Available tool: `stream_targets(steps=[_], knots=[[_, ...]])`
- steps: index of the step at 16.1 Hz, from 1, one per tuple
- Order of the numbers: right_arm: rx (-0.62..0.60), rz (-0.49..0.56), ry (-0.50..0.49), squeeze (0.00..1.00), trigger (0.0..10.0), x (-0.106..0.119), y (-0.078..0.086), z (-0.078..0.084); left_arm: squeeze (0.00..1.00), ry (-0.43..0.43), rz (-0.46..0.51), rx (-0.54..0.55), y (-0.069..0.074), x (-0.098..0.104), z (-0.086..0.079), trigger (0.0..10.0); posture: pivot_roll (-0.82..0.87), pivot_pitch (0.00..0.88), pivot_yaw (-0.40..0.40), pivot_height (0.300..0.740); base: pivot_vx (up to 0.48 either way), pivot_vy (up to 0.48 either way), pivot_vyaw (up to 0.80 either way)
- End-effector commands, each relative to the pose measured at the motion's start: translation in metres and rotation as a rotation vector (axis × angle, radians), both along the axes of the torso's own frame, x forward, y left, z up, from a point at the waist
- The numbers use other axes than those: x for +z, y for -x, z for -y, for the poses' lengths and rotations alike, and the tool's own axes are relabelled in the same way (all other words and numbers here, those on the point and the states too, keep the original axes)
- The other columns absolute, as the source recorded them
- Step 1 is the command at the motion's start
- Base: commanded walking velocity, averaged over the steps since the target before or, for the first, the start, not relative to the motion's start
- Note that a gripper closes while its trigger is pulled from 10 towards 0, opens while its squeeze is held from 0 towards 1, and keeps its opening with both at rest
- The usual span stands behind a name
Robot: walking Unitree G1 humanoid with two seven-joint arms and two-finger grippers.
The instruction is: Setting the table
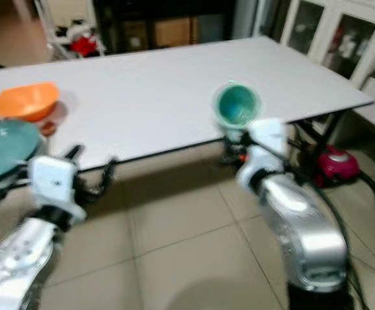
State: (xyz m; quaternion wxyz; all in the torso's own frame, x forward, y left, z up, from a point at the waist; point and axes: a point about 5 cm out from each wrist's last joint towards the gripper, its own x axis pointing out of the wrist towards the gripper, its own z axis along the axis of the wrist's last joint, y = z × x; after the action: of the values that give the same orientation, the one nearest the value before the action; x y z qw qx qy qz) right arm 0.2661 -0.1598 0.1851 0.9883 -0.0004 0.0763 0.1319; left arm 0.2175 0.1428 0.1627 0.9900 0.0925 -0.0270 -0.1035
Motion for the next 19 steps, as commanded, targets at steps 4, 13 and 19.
stream_targets(steps=[4,13,19], knots=[[0.01,0.003,0.006,0.0,10.0,0.0,-0.002,-0.006,0.0,-0.026,-0.003,0.028,-0.001,0.0,-0.008,10.0,-0.1,0.0,0.025,0.74,0.284,0.0,0.0],[0.018,-0.01,0.02,0.0,10.0,-0.004,-0.005,-0.008,0.0,-0.023,-0.007,0.017,-0.002,0.001,-0.009,10.0,-0.1,0.0,0.029,0.74,0.306,0.0,0.0],[0.014,-0.014,0.017,0.0,10.0,-0.007,-0.004,-0.009,0.0,-0.025,-0.01,0.02,-0.001,0.0,-0.01,10.0,-0.09,0.0,0.03,0.74,0.333,0.0,0.0]])
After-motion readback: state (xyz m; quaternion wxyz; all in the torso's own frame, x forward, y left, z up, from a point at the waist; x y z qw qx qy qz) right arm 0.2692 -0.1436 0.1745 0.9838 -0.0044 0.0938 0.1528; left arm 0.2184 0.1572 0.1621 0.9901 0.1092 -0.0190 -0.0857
